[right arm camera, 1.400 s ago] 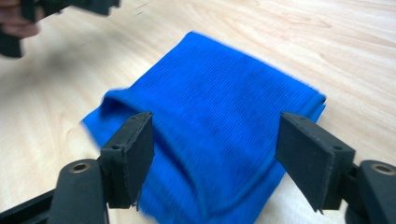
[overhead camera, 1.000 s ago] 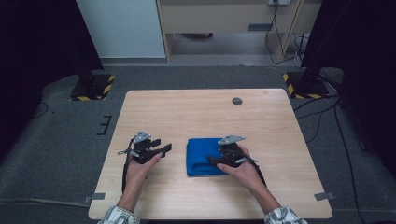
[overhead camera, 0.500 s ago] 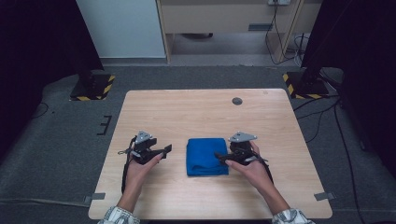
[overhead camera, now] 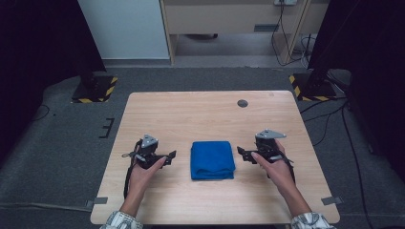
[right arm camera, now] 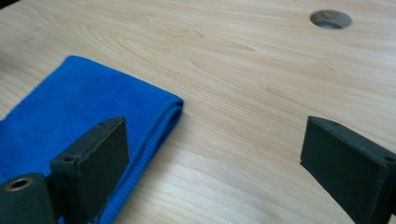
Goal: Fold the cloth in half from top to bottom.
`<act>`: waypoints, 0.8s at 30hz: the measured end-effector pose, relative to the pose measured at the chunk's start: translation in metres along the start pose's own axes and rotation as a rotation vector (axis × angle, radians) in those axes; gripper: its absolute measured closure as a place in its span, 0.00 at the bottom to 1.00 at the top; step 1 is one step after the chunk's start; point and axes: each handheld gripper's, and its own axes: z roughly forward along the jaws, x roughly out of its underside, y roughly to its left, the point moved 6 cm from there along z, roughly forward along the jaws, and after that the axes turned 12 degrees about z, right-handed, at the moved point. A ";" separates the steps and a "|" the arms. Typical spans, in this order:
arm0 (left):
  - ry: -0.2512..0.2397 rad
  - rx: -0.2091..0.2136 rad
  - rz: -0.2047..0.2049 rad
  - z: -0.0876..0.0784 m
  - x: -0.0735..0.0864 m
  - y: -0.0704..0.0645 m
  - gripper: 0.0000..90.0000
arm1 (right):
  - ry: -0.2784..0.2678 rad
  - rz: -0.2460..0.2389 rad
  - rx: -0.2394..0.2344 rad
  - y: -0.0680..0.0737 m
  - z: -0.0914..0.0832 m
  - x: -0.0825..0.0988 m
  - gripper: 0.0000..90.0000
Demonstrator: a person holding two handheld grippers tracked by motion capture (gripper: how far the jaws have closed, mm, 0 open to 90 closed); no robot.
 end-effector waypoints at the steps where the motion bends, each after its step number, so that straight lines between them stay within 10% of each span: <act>1: 0.000 0.000 0.000 0.000 0.000 0.000 0.09 | 0.002 0.002 -0.001 -0.002 -0.001 0.001 0.09; 16: 0.098 0.007 0.065 0.010 0.013 0.001 0.07 | 0.097 0.041 0.025 -0.038 -0.001 0.028 0.09; 24: 0.128 -0.023 0.054 0.012 0.019 0.013 0.07 | 0.050 0.092 0.083 -0.069 -0.006 0.015 0.09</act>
